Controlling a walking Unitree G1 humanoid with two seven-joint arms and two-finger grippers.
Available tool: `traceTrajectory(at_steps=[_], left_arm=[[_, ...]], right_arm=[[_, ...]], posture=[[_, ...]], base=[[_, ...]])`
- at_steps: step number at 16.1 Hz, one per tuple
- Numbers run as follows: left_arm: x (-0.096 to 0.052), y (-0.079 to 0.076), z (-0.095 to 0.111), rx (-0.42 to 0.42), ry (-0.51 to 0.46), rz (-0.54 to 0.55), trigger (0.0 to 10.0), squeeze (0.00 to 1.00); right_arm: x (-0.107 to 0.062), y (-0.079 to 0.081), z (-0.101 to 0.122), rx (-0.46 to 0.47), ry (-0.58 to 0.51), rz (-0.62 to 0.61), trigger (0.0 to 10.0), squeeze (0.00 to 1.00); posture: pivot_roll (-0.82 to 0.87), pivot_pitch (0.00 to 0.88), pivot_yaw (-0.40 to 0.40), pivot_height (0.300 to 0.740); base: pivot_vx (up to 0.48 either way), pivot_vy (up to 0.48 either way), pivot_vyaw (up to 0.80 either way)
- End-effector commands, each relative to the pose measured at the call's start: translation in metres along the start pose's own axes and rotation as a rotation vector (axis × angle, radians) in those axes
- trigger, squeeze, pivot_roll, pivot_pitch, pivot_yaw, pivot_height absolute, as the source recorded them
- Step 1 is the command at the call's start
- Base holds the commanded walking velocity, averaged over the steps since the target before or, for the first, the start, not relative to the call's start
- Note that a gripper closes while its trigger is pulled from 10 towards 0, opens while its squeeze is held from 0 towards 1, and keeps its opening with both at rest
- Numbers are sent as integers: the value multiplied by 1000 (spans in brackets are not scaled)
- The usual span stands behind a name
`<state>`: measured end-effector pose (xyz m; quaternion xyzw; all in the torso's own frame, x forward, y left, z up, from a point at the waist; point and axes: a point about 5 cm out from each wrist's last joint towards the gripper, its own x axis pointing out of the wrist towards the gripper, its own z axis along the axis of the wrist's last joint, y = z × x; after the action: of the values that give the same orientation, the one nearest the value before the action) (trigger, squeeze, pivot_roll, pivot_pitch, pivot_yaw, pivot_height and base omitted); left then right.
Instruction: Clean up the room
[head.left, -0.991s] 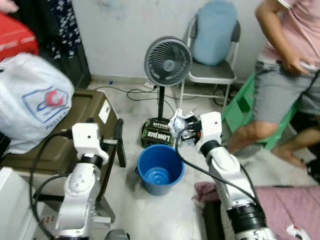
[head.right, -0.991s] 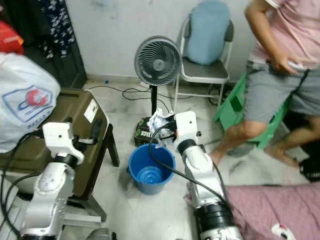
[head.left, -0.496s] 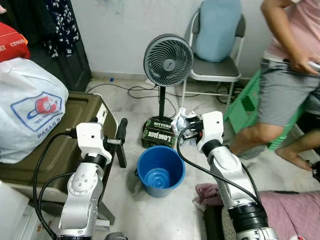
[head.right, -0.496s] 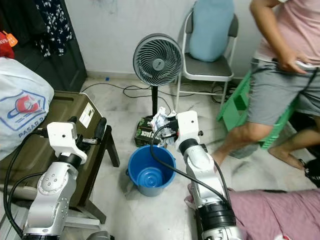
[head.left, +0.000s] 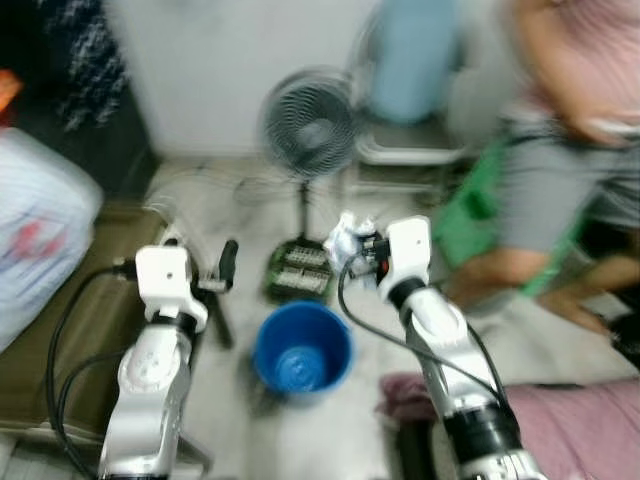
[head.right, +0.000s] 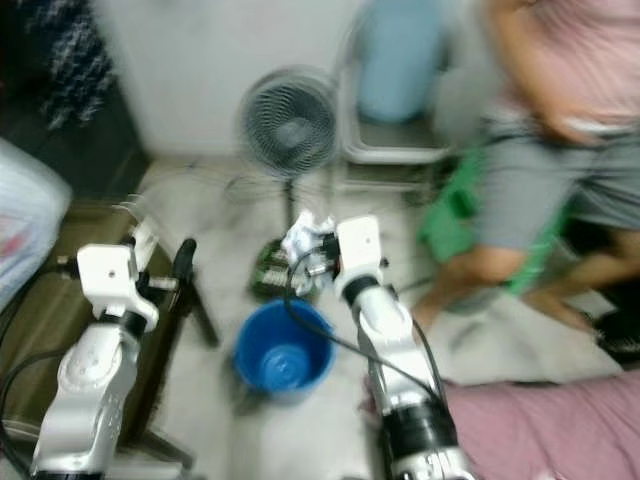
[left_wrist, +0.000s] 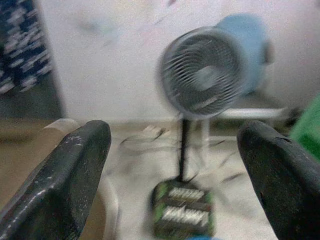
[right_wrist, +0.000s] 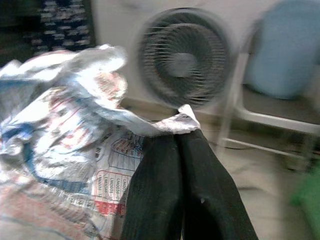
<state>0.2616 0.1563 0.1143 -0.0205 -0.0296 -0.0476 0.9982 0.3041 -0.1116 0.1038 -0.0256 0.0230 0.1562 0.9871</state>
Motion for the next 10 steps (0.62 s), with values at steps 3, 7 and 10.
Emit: traceTrajectory(at_steps=[3,7,10], left_arm=[[-1,-3,-1,20,9,7,10000,0],[0,-2,-1,29,6,12,10000,0],[0,-4,-1,21,8,-5,10000,0]], right_arm=[[0,-5,3,-8,-14,-5,10000,0],[0,-4,3,-9,-15,-2,10000,0],[0,-5,2,-6,-12,-9,10000,0]], posture=[[42,0,-50,740],[44,0,-49,740],[42,0,-46,740]], base=[[0,0,267],[0,0,800],[0,0,773]])
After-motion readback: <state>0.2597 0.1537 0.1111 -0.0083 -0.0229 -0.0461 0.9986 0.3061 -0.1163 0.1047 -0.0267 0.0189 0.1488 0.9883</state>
